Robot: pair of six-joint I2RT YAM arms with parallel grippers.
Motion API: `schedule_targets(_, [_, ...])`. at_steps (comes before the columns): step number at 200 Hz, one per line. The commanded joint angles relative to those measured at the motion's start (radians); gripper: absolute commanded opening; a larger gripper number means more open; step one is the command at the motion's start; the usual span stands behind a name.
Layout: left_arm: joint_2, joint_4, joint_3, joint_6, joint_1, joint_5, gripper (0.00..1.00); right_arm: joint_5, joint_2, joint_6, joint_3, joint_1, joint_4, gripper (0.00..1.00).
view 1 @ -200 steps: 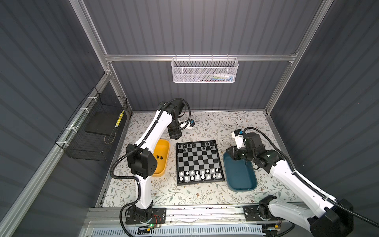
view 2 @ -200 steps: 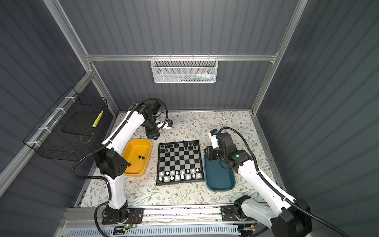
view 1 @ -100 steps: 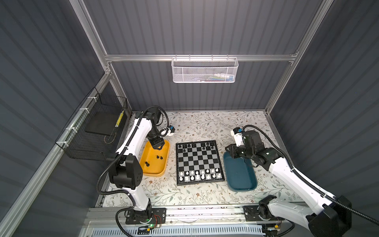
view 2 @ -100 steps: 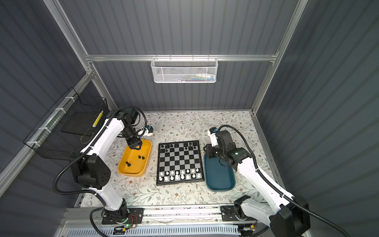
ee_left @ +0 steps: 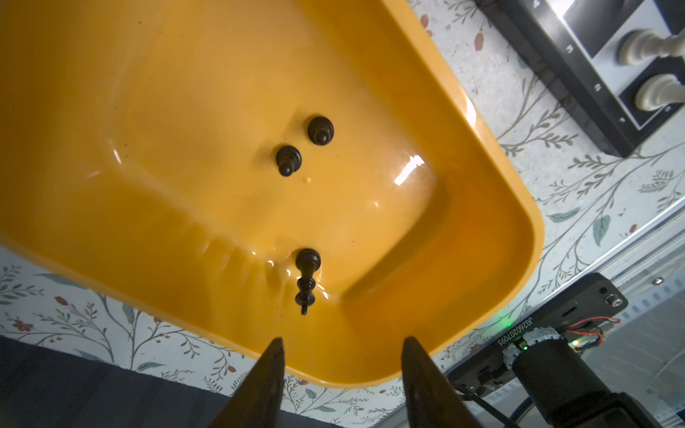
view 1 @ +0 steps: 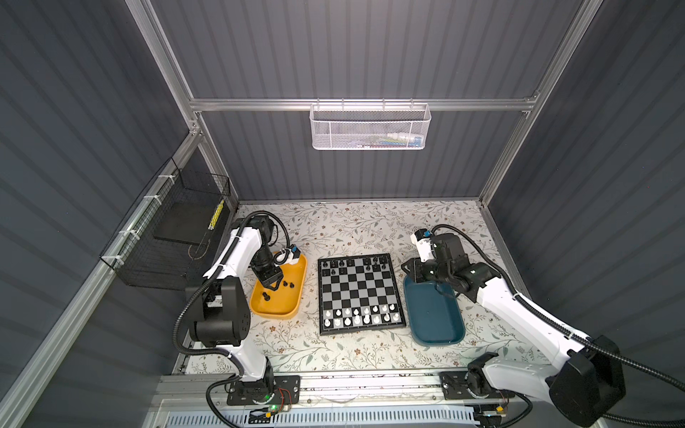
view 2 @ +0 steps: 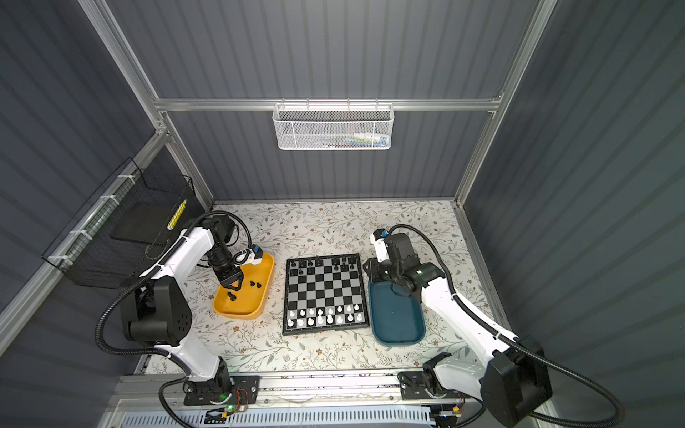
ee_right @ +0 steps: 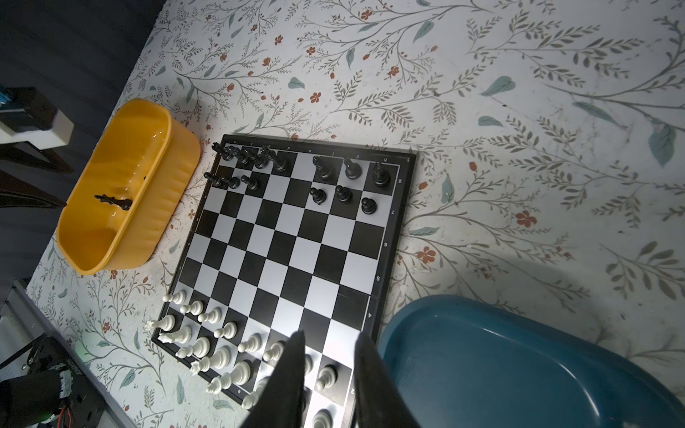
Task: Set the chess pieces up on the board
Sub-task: 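Lower the open left gripper around the tall black piece in the yellow tray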
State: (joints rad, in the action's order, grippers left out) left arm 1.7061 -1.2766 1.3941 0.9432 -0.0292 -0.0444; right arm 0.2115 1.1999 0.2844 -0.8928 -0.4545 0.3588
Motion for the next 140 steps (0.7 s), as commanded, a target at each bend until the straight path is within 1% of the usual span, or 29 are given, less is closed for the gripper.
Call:
schedule_targets(1, [-0.015,0.018,-0.030,0.031,0.000,-0.016,0.50,0.015,0.001,-0.008,-0.001,0.005,-0.012,0.27])
schedule_targets(33, [-0.018,0.061,-0.080,0.055,0.000,-0.048,0.48,0.019,0.007,-0.004,-0.005,0.005,-0.012,0.27])
schedule_targets(76, [-0.016,0.088,-0.103,0.072,0.002,-0.068,0.48,0.020,0.009,-0.003,-0.008,0.003,-0.009,0.27])
schedule_targets(140, [-0.029,0.146,-0.161,0.104,0.002,-0.119,0.45,0.026,0.008,0.002,-0.005,0.004,-0.007,0.27])
